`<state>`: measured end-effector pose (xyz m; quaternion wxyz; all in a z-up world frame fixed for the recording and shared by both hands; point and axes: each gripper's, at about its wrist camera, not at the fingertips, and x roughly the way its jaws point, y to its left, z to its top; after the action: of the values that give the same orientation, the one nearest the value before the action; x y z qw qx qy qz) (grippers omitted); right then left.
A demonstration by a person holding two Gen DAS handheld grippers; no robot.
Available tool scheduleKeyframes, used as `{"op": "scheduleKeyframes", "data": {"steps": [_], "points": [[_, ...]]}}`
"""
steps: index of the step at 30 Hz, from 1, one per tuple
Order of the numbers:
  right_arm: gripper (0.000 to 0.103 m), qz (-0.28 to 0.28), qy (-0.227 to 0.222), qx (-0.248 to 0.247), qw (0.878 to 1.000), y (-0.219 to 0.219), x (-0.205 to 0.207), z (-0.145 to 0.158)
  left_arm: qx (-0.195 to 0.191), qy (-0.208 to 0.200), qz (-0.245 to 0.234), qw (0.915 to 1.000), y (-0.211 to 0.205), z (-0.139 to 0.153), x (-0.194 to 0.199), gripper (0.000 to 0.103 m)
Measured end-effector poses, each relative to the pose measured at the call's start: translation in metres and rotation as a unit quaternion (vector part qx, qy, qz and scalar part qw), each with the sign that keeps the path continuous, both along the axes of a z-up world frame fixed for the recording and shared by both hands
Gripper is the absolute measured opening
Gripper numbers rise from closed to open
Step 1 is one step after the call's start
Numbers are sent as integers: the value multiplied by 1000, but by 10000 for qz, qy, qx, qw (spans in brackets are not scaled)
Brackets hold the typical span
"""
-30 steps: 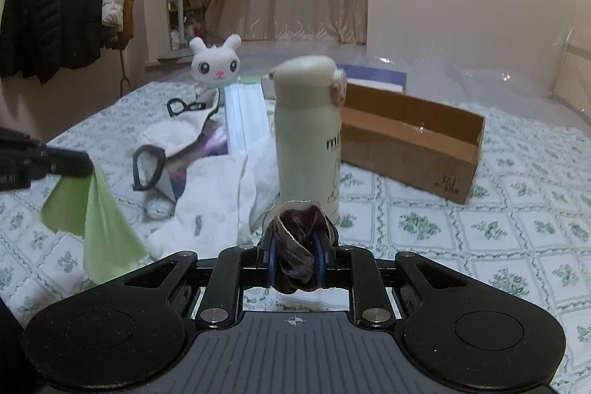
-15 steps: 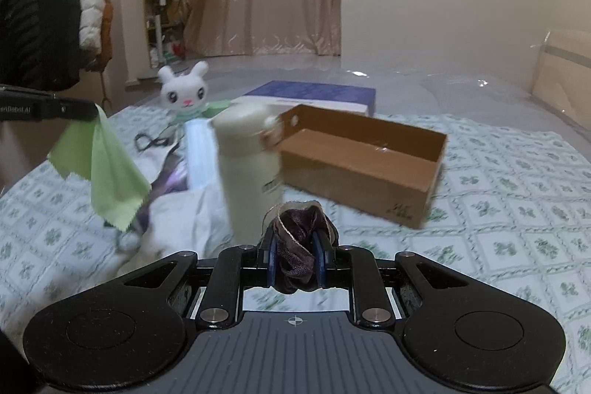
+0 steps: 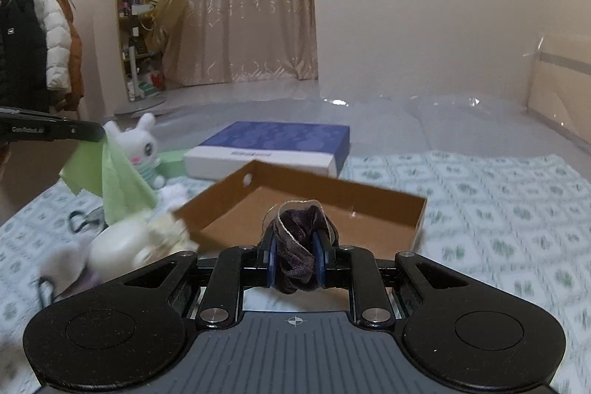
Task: Organize soft objects
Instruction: 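Carry the pom and cloth over the cardboard box and open both grippers, then move both grippers back from the box toward the pile of soft items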
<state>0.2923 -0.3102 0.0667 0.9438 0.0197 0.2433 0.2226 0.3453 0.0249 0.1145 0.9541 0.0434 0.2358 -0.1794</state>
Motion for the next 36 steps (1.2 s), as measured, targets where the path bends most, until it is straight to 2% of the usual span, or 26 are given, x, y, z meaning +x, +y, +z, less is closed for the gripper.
{"op": "scheduleKeyframes", "data": {"steps": [5,10,12,13,14,15,16,19,23,30,36], "points": [[20,-77,148,86,9998,0,55,-3,49,59,-68,9999,-25,-11,50,0],[20,-147,289,134,9994,1,95,-17,132,197,-126,9996,-47,-28,87,0],[21,-167,352,173,9991,2,106,-24,139,241,-144,9995,-53,-34,98,3],[27,-172,359,181,9990,3,111,-28,105,273,-160,9994,-55,-38,104,6],[34,-139,364,193,9991,3,116,-31,79,319,-152,9993,-56,-41,108,19],[56,-96,399,205,9989,3,121,-35,55,345,-136,9993,-57,-43,110,30],[73,-129,426,219,9988,3,123,-38,21,345,-115,9993,-57,-44,112,33],[74,-248,368,421,9981,-5,127,-44,-26,342,-58,9994,-52,-46,111,33],[74,-316,386,345,9982,-11,124,-44,-48,397,117,9991,-40,-48,102,33],[74,-561,490,-306,9968,-11,91,-44,-66,494,398,9980,-18,-42,61,33],[74,-709,598,-689,9933,-6,40,-37,-61,457,660,9968,-1,-28,11,33]]}}
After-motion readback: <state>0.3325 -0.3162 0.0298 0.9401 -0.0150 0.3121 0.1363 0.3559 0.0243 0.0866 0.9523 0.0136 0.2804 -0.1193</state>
